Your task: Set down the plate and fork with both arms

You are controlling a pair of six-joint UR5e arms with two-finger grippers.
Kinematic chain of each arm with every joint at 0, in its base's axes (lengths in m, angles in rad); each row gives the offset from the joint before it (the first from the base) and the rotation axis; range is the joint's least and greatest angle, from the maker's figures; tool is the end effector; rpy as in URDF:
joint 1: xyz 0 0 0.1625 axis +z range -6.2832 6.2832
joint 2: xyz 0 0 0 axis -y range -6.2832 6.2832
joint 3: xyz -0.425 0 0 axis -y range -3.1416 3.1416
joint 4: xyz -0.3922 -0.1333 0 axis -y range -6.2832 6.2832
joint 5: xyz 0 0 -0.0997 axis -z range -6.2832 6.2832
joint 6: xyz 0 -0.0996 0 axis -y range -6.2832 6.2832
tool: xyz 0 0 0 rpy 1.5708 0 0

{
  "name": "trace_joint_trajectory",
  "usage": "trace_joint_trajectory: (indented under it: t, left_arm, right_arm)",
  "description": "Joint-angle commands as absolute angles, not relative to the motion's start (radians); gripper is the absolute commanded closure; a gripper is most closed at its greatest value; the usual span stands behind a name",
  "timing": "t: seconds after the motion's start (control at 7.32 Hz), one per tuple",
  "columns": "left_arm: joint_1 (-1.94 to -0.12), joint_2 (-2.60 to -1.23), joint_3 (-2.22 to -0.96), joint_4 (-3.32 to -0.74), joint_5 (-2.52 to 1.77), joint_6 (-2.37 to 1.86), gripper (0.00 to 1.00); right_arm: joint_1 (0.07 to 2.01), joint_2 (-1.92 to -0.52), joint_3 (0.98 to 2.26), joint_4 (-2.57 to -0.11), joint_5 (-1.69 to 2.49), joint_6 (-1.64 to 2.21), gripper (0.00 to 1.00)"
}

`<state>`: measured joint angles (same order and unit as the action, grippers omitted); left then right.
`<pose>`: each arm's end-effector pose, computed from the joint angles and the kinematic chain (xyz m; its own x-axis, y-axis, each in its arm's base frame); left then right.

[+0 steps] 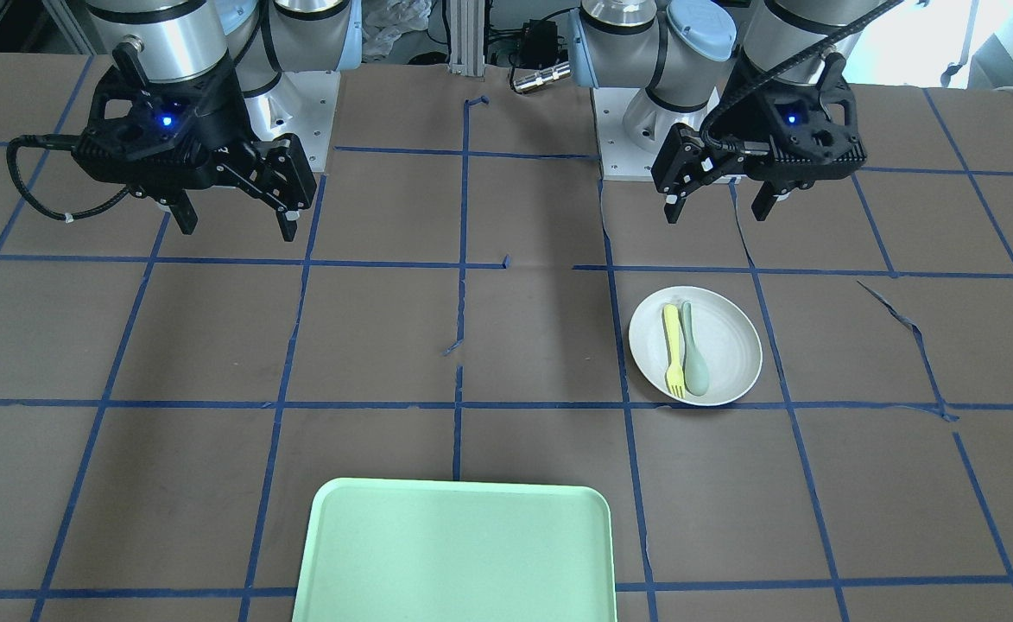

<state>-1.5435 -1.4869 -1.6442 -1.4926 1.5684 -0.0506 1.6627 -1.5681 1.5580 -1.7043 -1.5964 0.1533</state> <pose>-0.1208 -0.4682 0.4997 -0.9970 -0.0774 0.0069 -0.0777 0.9931 -0.0883 0.1767 -0.4921 0.5072 -0.9980 0.0634 0.0032 0.0623 0.9874 -0.1453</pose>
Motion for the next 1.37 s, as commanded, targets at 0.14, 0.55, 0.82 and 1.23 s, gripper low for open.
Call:
trace_joint_trajectory:
  t: [0.14,0.55,0.82,1.23]
  left_arm:
    - [-1.543,-1.512,-1.654,-1.493,1.569,-0.040,0.00]
    - [-1.347,-1.574,-1.819,-1.391,1.562,0.260,0.00]
    - [-1.246,-1.638,-1.964,-1.172,1.558,0.313,0.00]
    - [-1.168,-1.748,-2.103,-0.959,1.565,0.333,0.14]
  right_arm:
    - [1.661,-1.572,1.549,-1.704,-1.589,0.156,0.00]
    - [1.661,-1.568,1.552,-1.704,-1.597,0.150,0.00]
    - [1.661,-1.568,1.555,-1.704,-1.597,0.152,0.00]
    - [1.663,-1.566,1.557,-1.704,-1.597,0.152,0.00]
